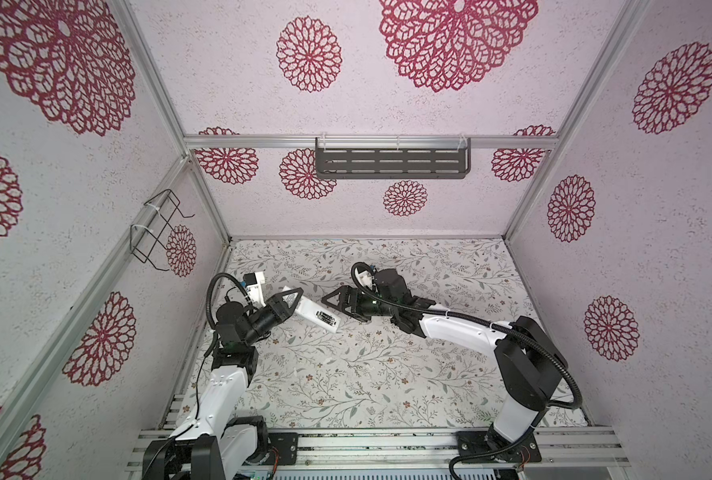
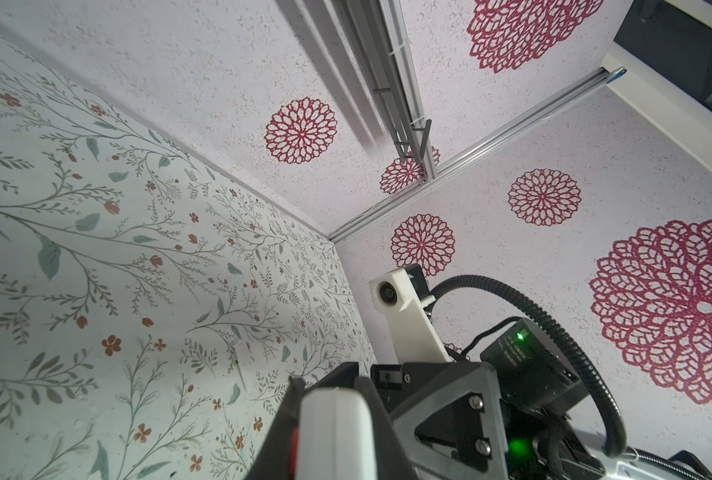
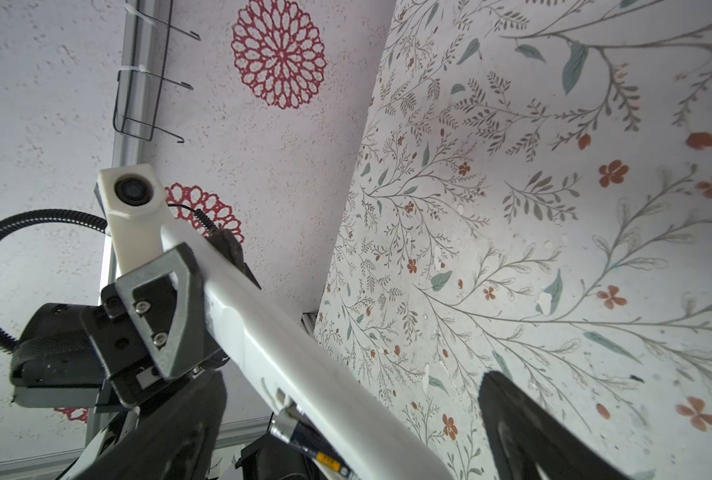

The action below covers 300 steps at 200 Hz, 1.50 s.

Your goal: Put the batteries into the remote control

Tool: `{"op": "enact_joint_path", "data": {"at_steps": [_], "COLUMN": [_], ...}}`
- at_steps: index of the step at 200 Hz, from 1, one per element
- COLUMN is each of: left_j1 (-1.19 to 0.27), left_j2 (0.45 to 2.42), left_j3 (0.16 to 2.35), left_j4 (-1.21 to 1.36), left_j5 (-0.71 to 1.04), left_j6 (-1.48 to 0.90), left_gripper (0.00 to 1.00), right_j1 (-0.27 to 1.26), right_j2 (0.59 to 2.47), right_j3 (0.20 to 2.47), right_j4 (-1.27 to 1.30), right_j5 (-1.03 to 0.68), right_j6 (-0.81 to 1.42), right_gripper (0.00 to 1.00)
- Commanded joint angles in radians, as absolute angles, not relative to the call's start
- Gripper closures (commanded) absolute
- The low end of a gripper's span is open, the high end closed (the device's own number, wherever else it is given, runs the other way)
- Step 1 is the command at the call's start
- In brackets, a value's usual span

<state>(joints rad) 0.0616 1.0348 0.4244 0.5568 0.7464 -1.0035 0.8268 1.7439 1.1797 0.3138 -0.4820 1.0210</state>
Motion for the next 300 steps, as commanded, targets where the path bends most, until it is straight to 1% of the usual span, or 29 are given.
{"op": "enact_joint_path", "data": {"at_steps": [1, 30, 90, 122, 191, 300], "left_j1": [0.058, 0.059, 0.058, 0.058, 0.058, 0.058], "left_j2": [1.039, 1.041, 1.044, 1.045, 1.041, 1.041], "left_j3": [0.401, 0.389, 0.36, 0.358, 0.354, 0.353], "left_j4": [0.668, 0.694, 0.794, 0.806, 0.811, 0.82], "left_j5": [0.71, 0.694, 0.664, 0.664, 0.663, 0.662], "left_j6": [-1.024, -1.025, -1.054, -1.06, -1.06, -1.067], "left_gripper": [1.0, 1.0, 1.0, 1.0, 1.0, 1.0], "right_j1": [0.841, 0.851, 0.866, 0.868, 0.873, 0.881], "right_j2": [1.753, 1.755, 1.768, 1.776, 1.787, 1.79], "right_j3": [1.18, 1.186, 1.167, 1.165, 1.187, 1.187], "right_j4": [0.361, 0.339, 0.362, 0.378, 0.394, 0.423], "right_j5": [-0.483, -0.467, -0.46, -0.461, -0.472, -0.48], "right_j6": [1.046, 1.037, 1.052, 1.058, 1.06, 1.064], "right_gripper": [0.01, 0.01, 0.09, 0.1, 0.11, 0.08]}}
